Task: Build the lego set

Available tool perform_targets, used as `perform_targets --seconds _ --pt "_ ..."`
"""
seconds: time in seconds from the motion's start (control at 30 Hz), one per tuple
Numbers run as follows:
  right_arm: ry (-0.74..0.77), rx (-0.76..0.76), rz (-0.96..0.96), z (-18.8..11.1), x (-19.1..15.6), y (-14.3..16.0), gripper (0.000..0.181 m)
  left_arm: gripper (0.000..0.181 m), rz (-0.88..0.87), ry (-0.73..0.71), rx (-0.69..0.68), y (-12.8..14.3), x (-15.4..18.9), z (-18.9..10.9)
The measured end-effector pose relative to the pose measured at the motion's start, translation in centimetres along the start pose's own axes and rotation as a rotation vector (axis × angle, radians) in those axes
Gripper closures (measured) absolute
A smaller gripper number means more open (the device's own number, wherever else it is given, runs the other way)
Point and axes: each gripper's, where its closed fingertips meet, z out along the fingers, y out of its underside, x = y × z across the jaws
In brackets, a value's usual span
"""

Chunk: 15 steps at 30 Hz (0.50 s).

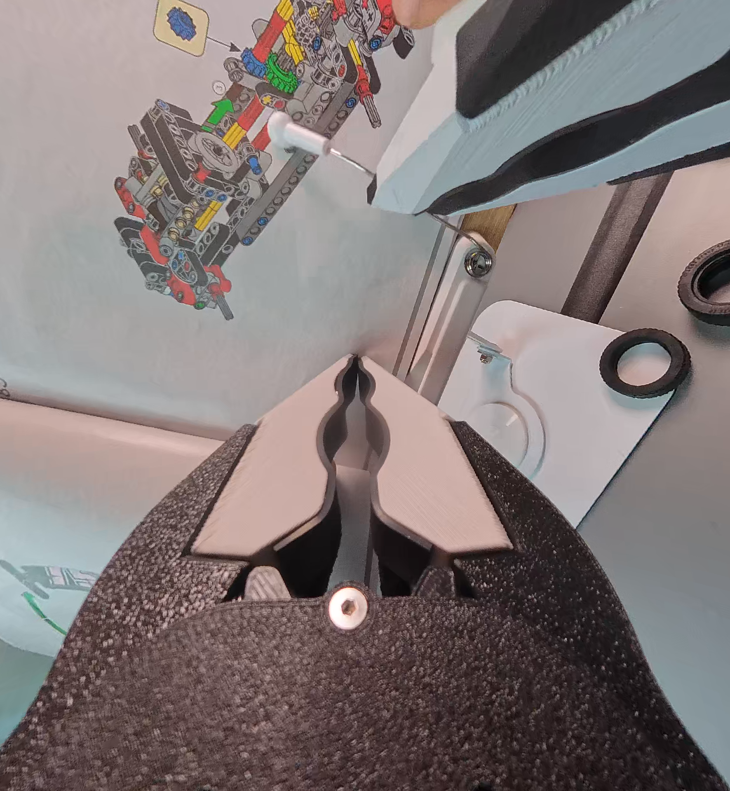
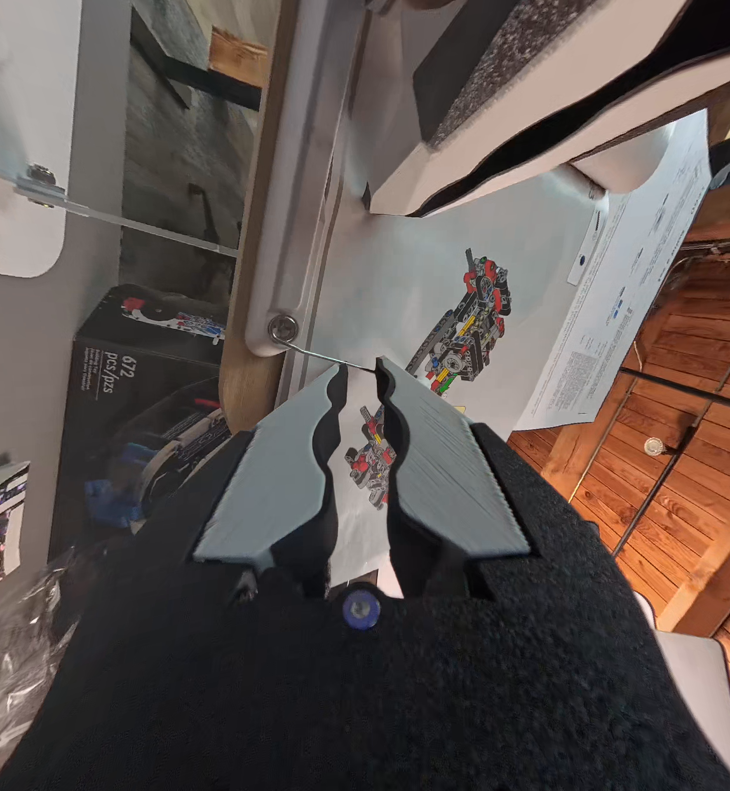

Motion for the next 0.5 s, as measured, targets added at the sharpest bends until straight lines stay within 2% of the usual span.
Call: perform_targets --seconds 0.1,0.27,0.3,0.37,0.5 --pt "0.026 0.034 0.14 0.0 0.1 0.2 0.165 0.181 -0.004 -0.007 0.005 -0.1 0.0 0.1" --pt "-0.106 0.035 0.962 -1.1 -1.4 1.8 0.147 0.181 0.001 -0.015 0.037 -0.1 0.1 -0.1" --pt "-0.13 0.044 1.076 -1.2 -1.7 2.0 0.143 0.181 0.01 -0.018 0.038 -0.1 0.0 -0.1" --pt "-0.116 0.06 1.086 -1.3 -1.8 2.1 0.143 0.181 0.01 -0.014 0.04 -0.1 0.0 0.0" --pt "-0.005 0.05 0.692 -0.8 -0.2 1.8 0.139 0.181 0.006 -0.013 0.046 -0.1 0.0 0.0"
